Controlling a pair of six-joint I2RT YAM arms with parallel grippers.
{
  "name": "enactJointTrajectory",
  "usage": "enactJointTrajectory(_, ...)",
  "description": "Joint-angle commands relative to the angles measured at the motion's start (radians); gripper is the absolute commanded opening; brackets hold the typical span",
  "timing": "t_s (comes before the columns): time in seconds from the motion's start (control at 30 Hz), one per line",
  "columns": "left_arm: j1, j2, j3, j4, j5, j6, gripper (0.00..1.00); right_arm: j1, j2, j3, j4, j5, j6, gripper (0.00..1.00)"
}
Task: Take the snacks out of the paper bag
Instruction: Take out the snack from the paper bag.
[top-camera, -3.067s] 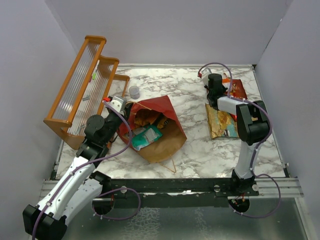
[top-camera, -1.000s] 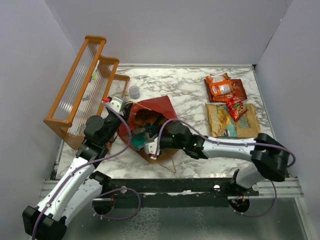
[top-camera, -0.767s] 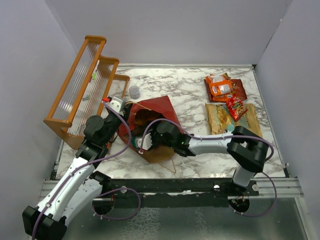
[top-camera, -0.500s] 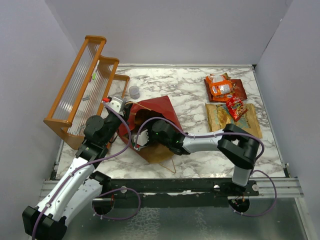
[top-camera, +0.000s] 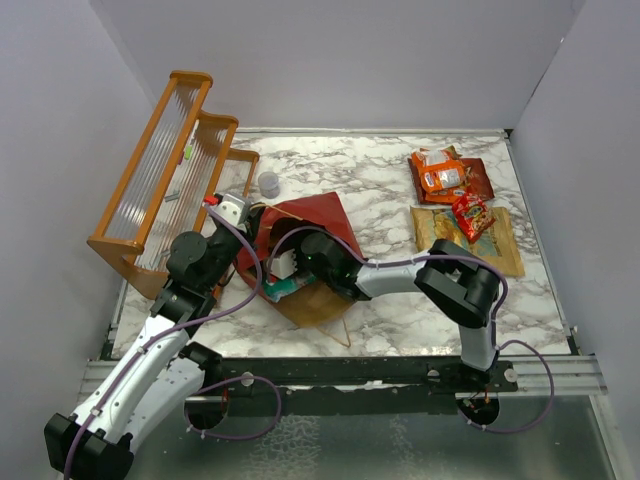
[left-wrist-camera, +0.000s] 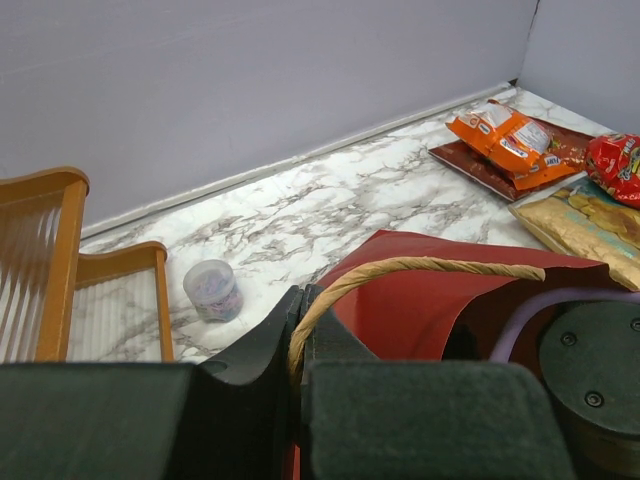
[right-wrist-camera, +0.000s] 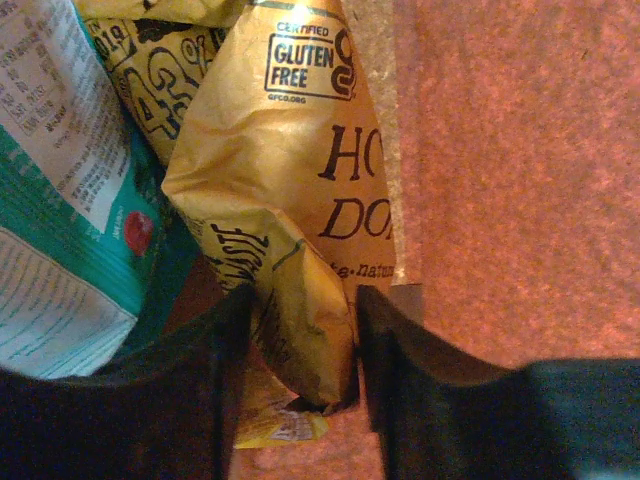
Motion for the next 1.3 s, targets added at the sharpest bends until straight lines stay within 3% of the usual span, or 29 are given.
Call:
enactJointTrajectory(0.0,0.004,-0.012,0.015,0.008,-0.034,0.005,0.00,-0.002,0.019,0.042,0.057,0.027,-0.019,0.38)
enactJointTrajectory(0.13,0.003,-0.011,0.015,0.008,-0.035,0.005,0.00,-0.002,-0.016,0.026,0.082,0.003,-0.022,0.12)
enactJointTrajectory(0.3,0.004,-0.007,0.015,0.008,-0.034,0.005,0.00,-0.002,-0.075,-0.002,0.066,-0.046,-0.008,0.02)
enactJointTrajectory(0.83,0.004,0.007,0.023,0.011,-0.043,-0.006,0.00,-0.003,-0.420,-0.111,-0.137,-0.353,0.219,0.01)
enactJointTrajectory(1.07,0.007,0.092,0.119,-0.044,-0.089,-0.088,0.00,-0.002,-0.510,-0.042,-0.290,-0.442,0.378,0.01)
enactJointTrajectory(1.27,0.008,0.190,0.283,-0.171,-0.173,-0.168,0.00,-0.002,-0.524,0.098,-0.475,-0.402,0.516,0.01)
